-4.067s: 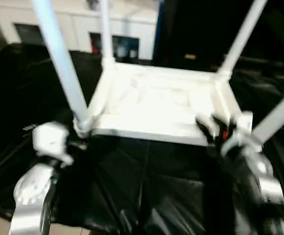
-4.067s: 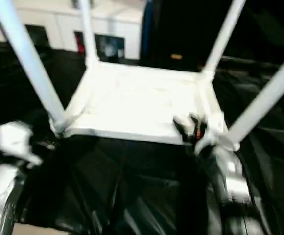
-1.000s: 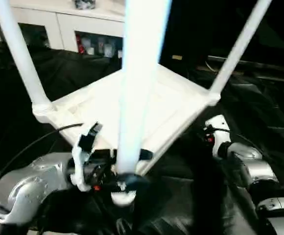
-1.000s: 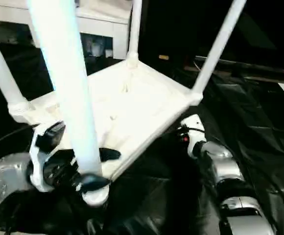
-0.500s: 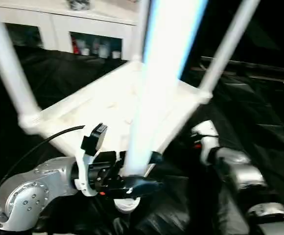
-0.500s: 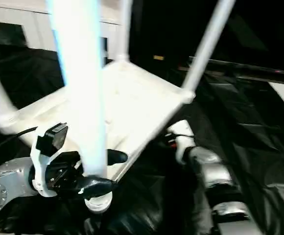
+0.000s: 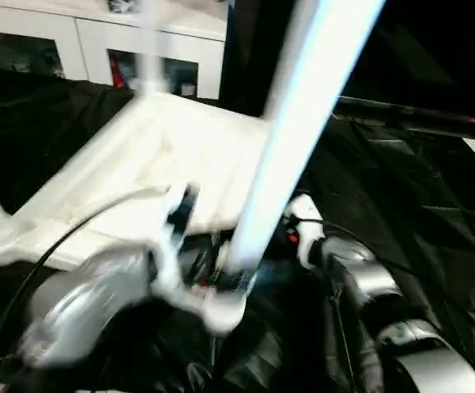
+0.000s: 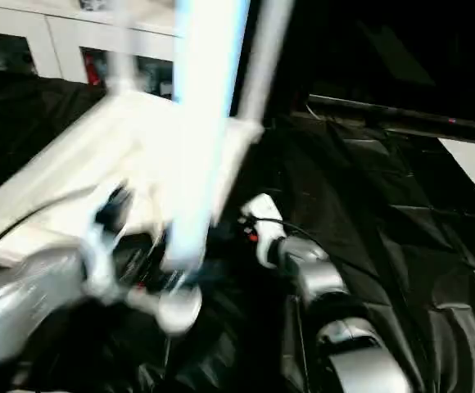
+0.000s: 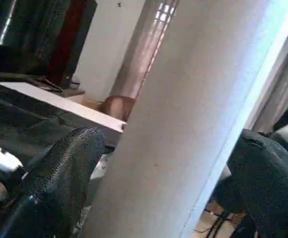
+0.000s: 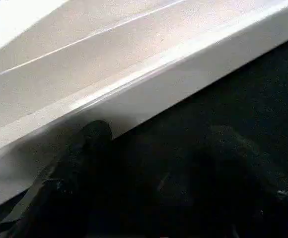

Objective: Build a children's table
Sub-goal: Rotate table base

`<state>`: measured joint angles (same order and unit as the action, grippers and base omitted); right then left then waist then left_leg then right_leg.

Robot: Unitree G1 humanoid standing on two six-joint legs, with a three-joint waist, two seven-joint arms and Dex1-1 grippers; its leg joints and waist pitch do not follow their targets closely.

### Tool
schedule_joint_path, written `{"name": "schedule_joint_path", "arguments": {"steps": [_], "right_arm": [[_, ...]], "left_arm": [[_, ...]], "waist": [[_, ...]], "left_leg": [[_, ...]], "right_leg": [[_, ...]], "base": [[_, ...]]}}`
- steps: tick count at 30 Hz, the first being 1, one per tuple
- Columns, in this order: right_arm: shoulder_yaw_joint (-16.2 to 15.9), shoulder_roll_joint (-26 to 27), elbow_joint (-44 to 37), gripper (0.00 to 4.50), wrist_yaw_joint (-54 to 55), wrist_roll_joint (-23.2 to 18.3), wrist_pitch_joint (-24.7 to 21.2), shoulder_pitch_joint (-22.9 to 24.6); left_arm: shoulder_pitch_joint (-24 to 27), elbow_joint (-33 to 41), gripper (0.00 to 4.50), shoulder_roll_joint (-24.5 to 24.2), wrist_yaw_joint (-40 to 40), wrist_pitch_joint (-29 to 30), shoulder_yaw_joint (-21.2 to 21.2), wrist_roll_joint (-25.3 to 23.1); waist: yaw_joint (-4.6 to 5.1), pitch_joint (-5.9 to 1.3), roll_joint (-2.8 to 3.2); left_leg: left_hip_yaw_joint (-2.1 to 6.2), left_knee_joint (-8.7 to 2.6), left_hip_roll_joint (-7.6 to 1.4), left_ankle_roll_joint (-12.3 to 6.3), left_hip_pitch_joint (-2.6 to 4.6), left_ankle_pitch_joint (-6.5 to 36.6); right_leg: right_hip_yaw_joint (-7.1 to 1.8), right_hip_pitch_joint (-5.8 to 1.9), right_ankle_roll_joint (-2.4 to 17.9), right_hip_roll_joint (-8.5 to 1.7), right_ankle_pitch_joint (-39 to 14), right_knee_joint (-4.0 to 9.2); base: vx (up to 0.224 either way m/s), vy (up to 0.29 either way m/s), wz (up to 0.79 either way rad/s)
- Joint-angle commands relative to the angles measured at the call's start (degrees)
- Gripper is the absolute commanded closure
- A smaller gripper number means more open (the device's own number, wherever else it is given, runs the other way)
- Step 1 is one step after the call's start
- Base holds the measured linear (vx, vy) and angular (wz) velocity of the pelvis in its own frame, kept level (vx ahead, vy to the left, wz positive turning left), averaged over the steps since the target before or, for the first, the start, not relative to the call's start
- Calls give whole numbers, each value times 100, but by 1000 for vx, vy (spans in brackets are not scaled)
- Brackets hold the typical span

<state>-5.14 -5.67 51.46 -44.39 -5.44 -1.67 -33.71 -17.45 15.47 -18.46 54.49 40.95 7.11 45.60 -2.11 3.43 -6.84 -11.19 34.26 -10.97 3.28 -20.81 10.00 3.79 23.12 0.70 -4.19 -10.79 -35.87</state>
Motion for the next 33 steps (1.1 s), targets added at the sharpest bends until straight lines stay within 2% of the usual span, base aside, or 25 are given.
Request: {"name": "schedule_joint_path", "arguments": {"steps": [1, 2, 3, 4, 5, 6, 7, 8, 9, 10, 11, 12, 13, 14, 16, 18, 20, 21, 24, 25, 26, 27, 28, 29, 33], "right_arm": [[9, -10, 51, 103, -122, -83, 131, -110], [56, -60, 97, 103, -56, -76, 180, -113], [89, -91, 135, 103, -11, -71, 218, -117], [218, -178, 197, 103, 121, -96, 271, -123], [264, -207, 208, 103, 156, -113, 278, -124], [370, -312, 216, 103, 185, -143, 308, -104], [378, -320, 217, 103, 187, -145, 311, -102], [465, -495, 137, 103, 146, -176, 332, -12], [522, -630, 43, 103, 116, -193, 346, 73], [555, -693, -38, 103, 89, -210, 338, 129], [573, -725, -77, 103, 71, -222, 330, 156], [583, -742, -98, 103, 62, -229, 325, 170], [641, -879, -305, 103, -17, -275, 304, 314], [684, -1004, -473, 103, -90, -302, 318, 440], [696, -1033, -509, 103, -107, -308, 323, 469], [746, -1143, -672, 103, -179, -353, 306, 584], [755, -1371, -1028, 103, -387, -415, 266, 796], [754, -1382, -1046, 103, -400, -416, 262, 806], [686, -1627, -1477, 103, -716, -430, 127, 1030], [612, -1753, -1672, 103, -896, -415, 52, 1134], [612, -1753, -1672, 103, -896, -415, 52, 1134], [494, -1942, -1926, 103, -1160, -383, -45, 1280], [444, -2022, -2031, 103, -1275, -376, -84, 1340], [379, -2124, -2160, 103, -1423, -367, -132, 1416], [212, -2437, -2607, 103, -1897, -425, -279, 1683]], "left_arm": [[-368, -418, 5, 183, -111, -340, 297, -455], [-524, -672, 5, 249, -185, -556, 375, -707], [-616, -835, 5, 291, -232, -698, 422, -872], [-794, -1202, 5, 309, -333, -945, 556, -1241], [-851, -1322, 5, 311, -393, -1003, 596, -1358], [-1006, -1689, 5, 340, -555, -1336, 717, -1762], [-1018, -1719, 5, 343, -568, -1364, 727, -1795], [-1213, -2158, 5, 393, -884, -1646, 809, -2182], [-1359, -2507, 5, 424, -1107, -1913, 866, -2468], [-1417, -2666, 5, 464, -1173, -2038, 843, -2542], [-1447, -2745, 5, 483, -1196, -2095, 827, -2567], [-1463, -2787, 5, 493, -1208, -2125, 818, -2581], [-1542, -2966, 5, 542, -1296, -2229, 741, -2620], [-1610, -3144, 5, 571, -1362, -2408, 706, -2748], [-1625, -3192, 5, 574, -1363, -2463, 704, -2788], [-1598, -3200, 5, 474, -1125, -2520, 790, -2834], [-1486, -3155, 5, 212, -570, -2605, 968, -2859], [-1481, -3157, 5, 197, -538, -2614, 978, -2861], [-1385, -3250, 5, -182, 60, -2817, 1255, -3043], [-1373, -3360, 5, -343, 264, -2976, 1388, -3198], [-1373, -3360, 5, -343, 264, -2976, 1388, -3198], [-1392, -3546, 5, -490, 483, -3064, 1470, -3346], [-1410, -3625, 21, -538, 557, -3090, 1487, -3397], [-1434, -3721, 21, -598, 649, -3109, 1503, -3454], [-1578, -4163, 48, -739, 842, -3341, 1565, -3645]], "waist": [[-54, -344, 210], [-54, -339, 207], [-87, -355, 239], [-91, -352, 227], [-123, -364, 208], [-134, -363, 257], [-131, -360, 214], [-160, -365, 263], [-173, -371, 243], [-180, -368, 230], [-206, -368, 287], [-200, -363, 260], [-197, -362, 233], [-223, -375, 294], [-210, -384, 270], [-209, -376, 333], [-227, -366, 362], [-241, -364, 358], [-281, -365, 395], [-328, -359, 461], [-332, -353, 436], [-351, -366, 478], [-352, -354, 454], [-374, -354, 457], [-422, -358, 472]], "left_leg": [[142, -450, -256, 407, 102, 1780], [135, -450, -246, 375, 101, 1779], [138, -437, -253, 391, 124, 1768], [136, -442, -251, 372, 110, 1735], [140, -437, -256, 344, 97, 1641], [140, -435, -261, 352, 110, 1624], [138, -435, -248, 305, 80, 1608], [133, -432, -243, 281, 93, 1586], [133, -424, -233, 255, 79, 1544], [135, -421, -231, 237, 69, 1524], [141, -417, -226, 218, 71, 1532], [129, -415, -216, 185, 67, 1557], [138, -410, -200, 151, 27, 1530], [132, -395, -221, 137, 76, 1578], [148, -404, -213, 90, 20, 1515], [157, -405, -216, 62, 26, 1544], [159, -413, -226, 10, 50, 1611], [154, -412, -231, -3, 59, 1610], [140, -414, -235, -51, 65, 1557], [154, -425, -234, -60, 73, 1563], [139, -429, -242, -45, 82, 1600], [145, -428, -229, -30, 77, 1570], [135, -435, -236, -64, 83, 1588], [129, -426, -241, -81, 98, 1602], [137, -429, -237, -106, 64, 1579]], "right_leg": [[-313, -211, 927, -372, -1639, 472], [-310, -201, 913, -361, -1637, 508], [-313, -213, 954, -378, -1533, 474], [-312, -222, 974, -380, -1490, 484], [-307, -250, 957, -397, -1490, 470], [-312, -235, 987, -397, -1410, 456], [-306, -261, 958, -385, -1431, 472], [-306, -254, 962, -383, -1360, 487], [-300, -278, 967, -379, -1320, 480], [-303, -286, 948, -383, -1345, 481], [-300, -291, 929, -400, -1469, 477], [-296, -283, 898, -389, -1569, 515], [-282, -314, 851, -389, -1738, 525], [-292, -272, 823, -396, -1752, 548], [-268, -313, 880, -399, -1747, 516], [-260, -294, 923, -414, -1851, 534], [-259, -276, 972, -409, -1864, 545], [-262, -267, 970, -407, -1855, 555], [-273, -266, 1018, -397, -1692, 531], [-270, -261, 1014, -396, -1670, 528], [-276, -253, 1025, -399, -1641, 529], [-270, -267, 1069, -402, -1581, 519], [-275, -267, 1036, -389, -1595, 552], [-280, -254, 1045, -391, -1563, 538], [-268, -276, 1008, -413, -1701, 542]], "base": [[0, 0, 0], [0, 0, 0], [0, 0, 0], [0, 0, 0], [0, 0, 0], [0, 0, 0], [0, 0, 0], [0, 0, 0], [0, 0, 0], [0, 0, 0], [0, 0, 0], [0, 0, 0], [0, 0, 0], [0, 0, 0], [0, 0, 0], [0, 0, 0], [0, 0, 0], [0, 0, 0], [0, 0, 0], [0, 0, 0], [0, 0, 0], [0, 0, 0], [0, 0, 0], [0, 0, 0], [0, 0, 0]]}}
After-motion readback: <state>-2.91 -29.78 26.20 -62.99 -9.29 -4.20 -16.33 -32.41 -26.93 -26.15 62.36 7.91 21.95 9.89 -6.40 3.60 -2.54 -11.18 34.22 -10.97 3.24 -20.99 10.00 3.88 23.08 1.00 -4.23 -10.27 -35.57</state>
